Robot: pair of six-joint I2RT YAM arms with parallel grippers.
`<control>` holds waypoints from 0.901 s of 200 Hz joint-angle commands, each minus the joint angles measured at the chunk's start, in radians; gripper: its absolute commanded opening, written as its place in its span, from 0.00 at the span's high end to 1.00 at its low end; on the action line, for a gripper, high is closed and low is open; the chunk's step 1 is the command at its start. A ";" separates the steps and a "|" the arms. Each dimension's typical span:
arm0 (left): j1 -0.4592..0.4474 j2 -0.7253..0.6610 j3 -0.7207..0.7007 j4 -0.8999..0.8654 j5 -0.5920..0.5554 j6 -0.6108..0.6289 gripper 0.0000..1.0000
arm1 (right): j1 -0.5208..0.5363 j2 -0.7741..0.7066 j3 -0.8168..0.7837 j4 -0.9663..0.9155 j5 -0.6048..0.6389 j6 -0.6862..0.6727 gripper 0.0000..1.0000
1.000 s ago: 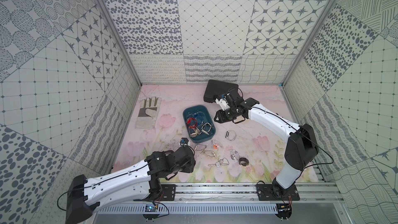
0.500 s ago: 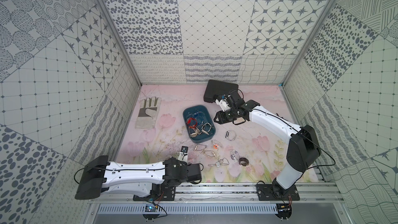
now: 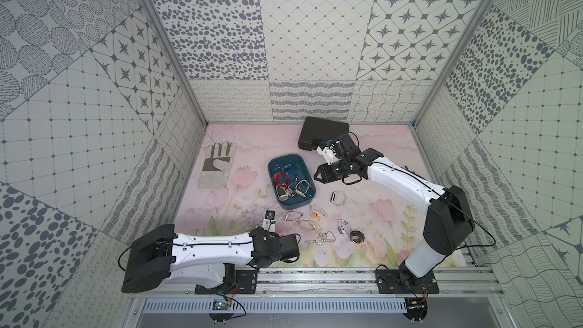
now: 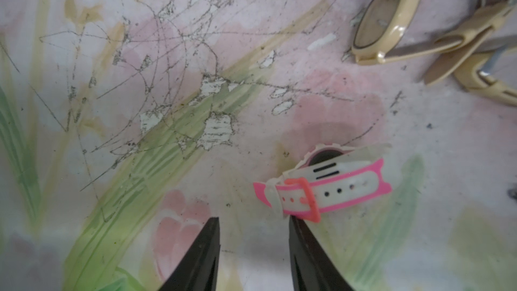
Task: Put the watch into the storage box
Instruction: Pick up the watch at the center of the board.
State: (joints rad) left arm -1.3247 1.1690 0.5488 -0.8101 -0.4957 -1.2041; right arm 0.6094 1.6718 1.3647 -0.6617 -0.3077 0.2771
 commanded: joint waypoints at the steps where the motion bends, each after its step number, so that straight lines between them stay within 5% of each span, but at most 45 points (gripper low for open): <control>1: 0.025 0.027 -0.005 0.098 -0.020 0.074 0.54 | -0.004 -0.026 -0.013 0.037 -0.010 -0.013 0.57; 116: 0.033 0.050 0.007 0.233 0.052 0.171 0.52 | -0.004 -0.021 -0.028 0.037 -0.007 -0.019 0.57; 180: 0.013 0.016 0.003 0.209 -0.030 0.165 0.46 | -0.008 -0.011 -0.034 0.048 -0.014 -0.018 0.57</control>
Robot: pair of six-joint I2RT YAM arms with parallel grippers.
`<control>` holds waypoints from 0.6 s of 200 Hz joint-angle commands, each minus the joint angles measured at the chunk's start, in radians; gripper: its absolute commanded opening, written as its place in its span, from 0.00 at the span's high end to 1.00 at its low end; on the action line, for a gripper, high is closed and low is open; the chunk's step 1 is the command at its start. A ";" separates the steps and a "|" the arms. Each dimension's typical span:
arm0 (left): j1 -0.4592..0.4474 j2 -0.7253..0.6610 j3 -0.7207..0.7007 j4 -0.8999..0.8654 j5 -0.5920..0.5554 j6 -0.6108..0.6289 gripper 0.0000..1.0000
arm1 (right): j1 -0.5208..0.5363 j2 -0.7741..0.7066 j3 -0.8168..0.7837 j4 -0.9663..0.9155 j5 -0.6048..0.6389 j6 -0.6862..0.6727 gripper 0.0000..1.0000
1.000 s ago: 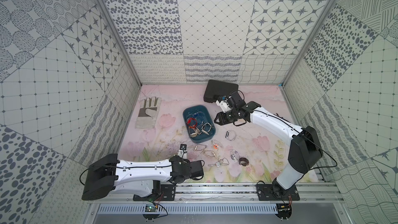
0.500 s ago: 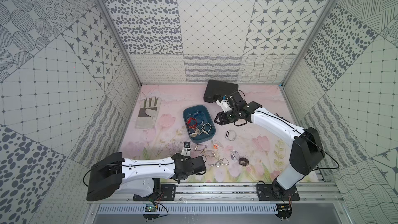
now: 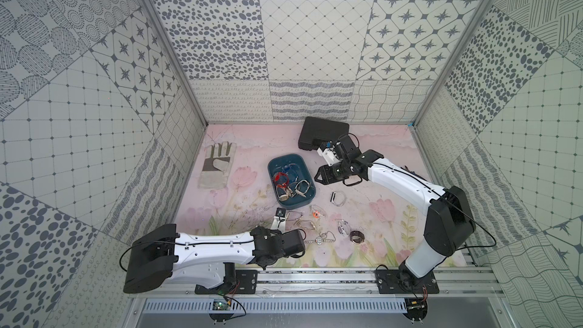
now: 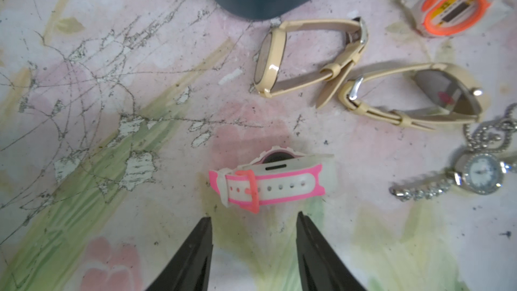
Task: Put the watch into the storage box
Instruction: Pick up the watch at the center of the board.
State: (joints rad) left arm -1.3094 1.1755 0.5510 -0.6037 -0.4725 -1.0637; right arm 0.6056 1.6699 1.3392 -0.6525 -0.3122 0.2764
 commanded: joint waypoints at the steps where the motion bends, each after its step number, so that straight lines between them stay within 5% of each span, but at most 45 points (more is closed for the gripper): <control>1: -0.001 0.012 0.001 0.003 -0.052 0.026 0.46 | -0.004 -0.009 -0.008 0.040 -0.010 -0.017 0.57; 120: 0.095 0.086 0.018 0.060 -0.124 0.100 0.47 | -0.006 -0.019 -0.042 0.047 -0.015 -0.017 0.57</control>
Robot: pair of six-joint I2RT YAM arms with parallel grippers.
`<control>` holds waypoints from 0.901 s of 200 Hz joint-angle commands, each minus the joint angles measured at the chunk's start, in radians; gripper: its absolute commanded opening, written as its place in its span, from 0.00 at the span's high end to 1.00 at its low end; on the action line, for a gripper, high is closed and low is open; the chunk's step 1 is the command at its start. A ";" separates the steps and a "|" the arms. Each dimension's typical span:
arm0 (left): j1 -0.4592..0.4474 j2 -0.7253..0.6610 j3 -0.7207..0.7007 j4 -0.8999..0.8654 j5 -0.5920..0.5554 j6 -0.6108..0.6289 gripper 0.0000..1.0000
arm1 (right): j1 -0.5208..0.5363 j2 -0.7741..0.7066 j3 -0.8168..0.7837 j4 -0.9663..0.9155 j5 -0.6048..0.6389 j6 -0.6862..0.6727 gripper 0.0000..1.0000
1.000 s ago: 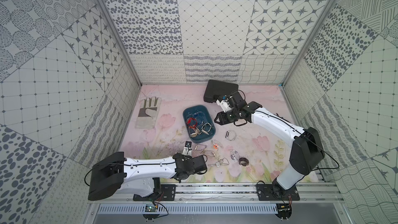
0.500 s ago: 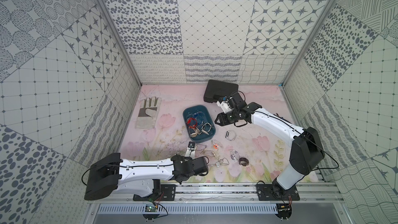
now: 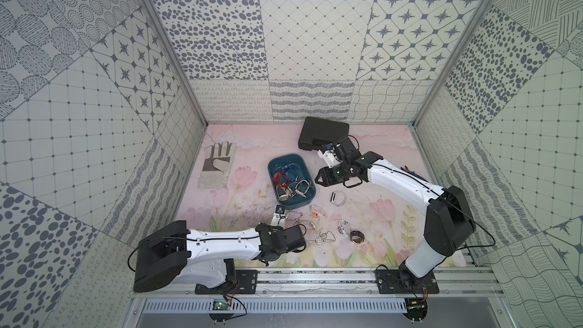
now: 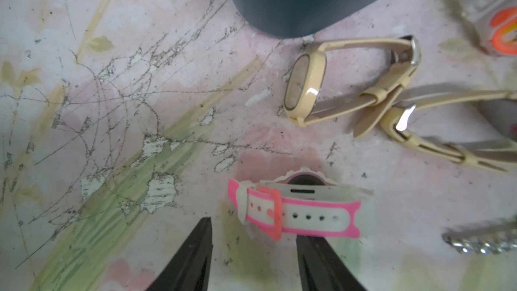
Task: Put the watch into the storage box
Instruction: Pick up the watch at the center of the board.
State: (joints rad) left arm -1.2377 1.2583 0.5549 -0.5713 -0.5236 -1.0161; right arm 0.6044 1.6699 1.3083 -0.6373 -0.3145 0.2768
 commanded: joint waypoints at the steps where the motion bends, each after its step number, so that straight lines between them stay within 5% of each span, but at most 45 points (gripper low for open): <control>1: 0.024 0.002 0.014 0.028 -0.072 0.054 0.47 | -0.005 -0.019 -0.011 0.032 -0.012 -0.017 0.57; 131: 0.093 0.060 0.040 0.154 -0.058 0.171 0.51 | -0.005 0.020 -0.011 0.041 -0.025 -0.025 0.57; 180: 0.130 0.078 0.041 0.168 -0.045 0.186 0.70 | -0.006 0.017 -0.024 0.045 -0.031 -0.023 0.57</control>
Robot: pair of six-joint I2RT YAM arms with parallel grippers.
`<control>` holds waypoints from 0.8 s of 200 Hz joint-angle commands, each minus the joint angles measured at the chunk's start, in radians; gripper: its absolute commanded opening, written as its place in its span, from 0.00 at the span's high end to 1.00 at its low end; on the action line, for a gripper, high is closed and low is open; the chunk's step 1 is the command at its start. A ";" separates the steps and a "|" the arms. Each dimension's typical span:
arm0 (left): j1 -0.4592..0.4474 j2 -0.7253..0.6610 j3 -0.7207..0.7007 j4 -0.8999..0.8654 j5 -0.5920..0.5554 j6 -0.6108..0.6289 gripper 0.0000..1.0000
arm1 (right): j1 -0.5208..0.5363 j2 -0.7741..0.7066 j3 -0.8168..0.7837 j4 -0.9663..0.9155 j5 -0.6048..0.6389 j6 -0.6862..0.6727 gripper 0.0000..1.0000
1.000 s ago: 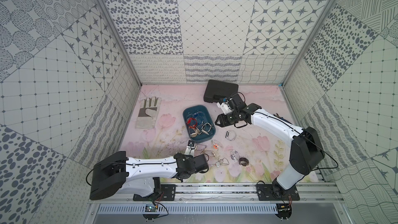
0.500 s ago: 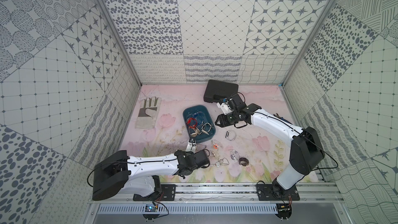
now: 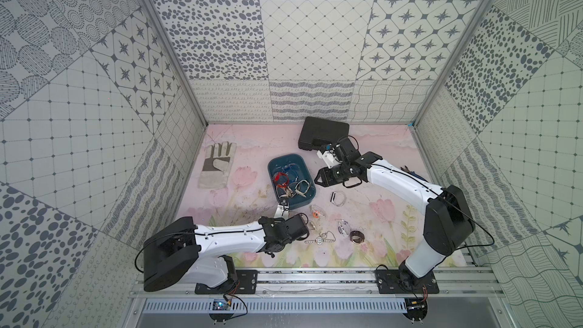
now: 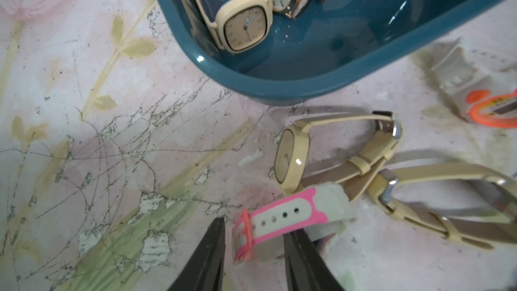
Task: Put the watch into the storage box
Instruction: Pick up the watch at the center of the board.
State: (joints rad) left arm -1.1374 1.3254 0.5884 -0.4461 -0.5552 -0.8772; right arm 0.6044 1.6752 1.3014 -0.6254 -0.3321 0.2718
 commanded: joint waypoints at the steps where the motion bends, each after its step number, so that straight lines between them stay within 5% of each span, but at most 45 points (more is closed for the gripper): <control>1: 0.031 0.011 0.007 0.043 -0.013 0.048 0.70 | -0.006 0.012 -0.017 0.033 -0.013 -0.018 0.57; 160: 0.113 -0.034 -0.026 0.034 0.187 0.103 1.00 | -0.002 -0.008 -0.056 0.055 -0.004 -0.019 0.57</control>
State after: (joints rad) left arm -1.0336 1.3308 0.5541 -0.3599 -0.4896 -0.8017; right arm 0.6044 1.6752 1.2541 -0.6083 -0.3363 0.2691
